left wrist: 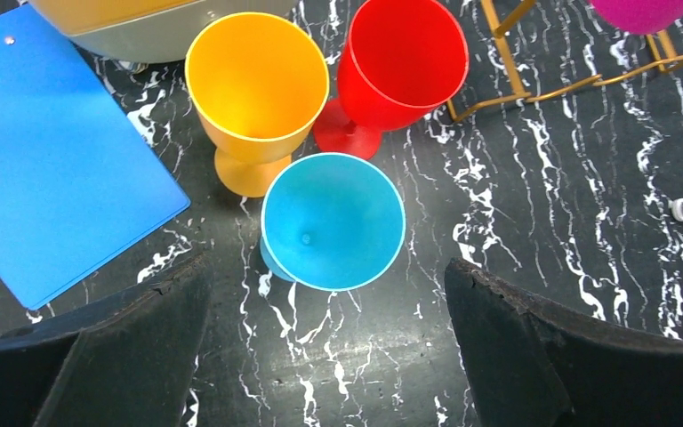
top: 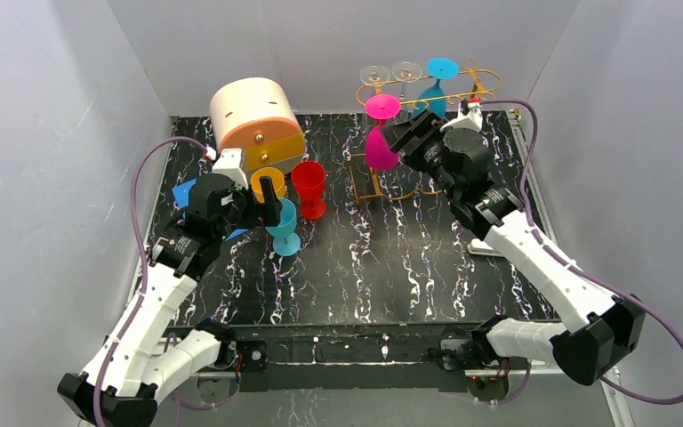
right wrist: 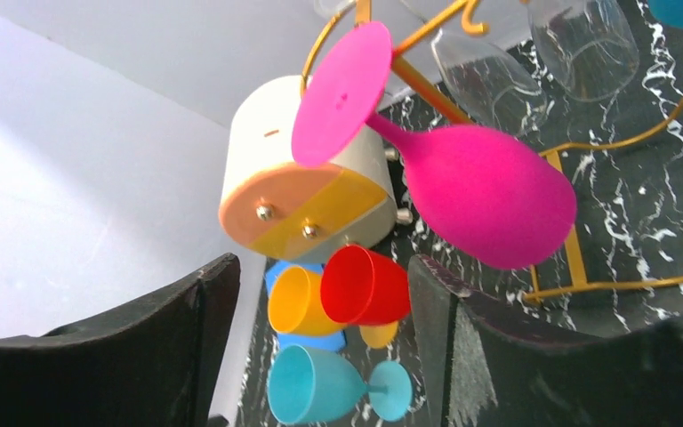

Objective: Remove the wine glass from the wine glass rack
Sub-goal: Pick up the wine glass from the wine rack.

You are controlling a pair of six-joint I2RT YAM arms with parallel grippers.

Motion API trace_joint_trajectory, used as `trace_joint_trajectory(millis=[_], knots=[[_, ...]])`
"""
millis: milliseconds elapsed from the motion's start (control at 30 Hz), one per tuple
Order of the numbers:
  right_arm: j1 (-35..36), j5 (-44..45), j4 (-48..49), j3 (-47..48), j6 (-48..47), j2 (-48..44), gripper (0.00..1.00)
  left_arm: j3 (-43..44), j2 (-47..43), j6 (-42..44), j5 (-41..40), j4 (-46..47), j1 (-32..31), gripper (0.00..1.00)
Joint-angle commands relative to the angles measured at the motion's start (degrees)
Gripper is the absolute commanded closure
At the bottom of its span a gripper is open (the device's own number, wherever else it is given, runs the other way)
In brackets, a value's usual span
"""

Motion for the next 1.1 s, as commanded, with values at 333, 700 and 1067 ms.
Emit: trace_joint_trajectory(millis=[333,700,1067], knots=[[-2.4,7.2,3.7,12.4,2.3,9.8,0.33,2.0,-0.4,1.0,4.7,0.3,0.3,0.02],[-3.1,8.2,9.0,13.4,0.5,13.3,0.35,3.5,-2.2,3.4,0.4,-2.1,0.3,0.02],[-3.4,8.2,10.1,14.2,-2.5,14.6,0.42,4.8,-3.4,3.4,-3.4,-3.5,0.3,0.02]])
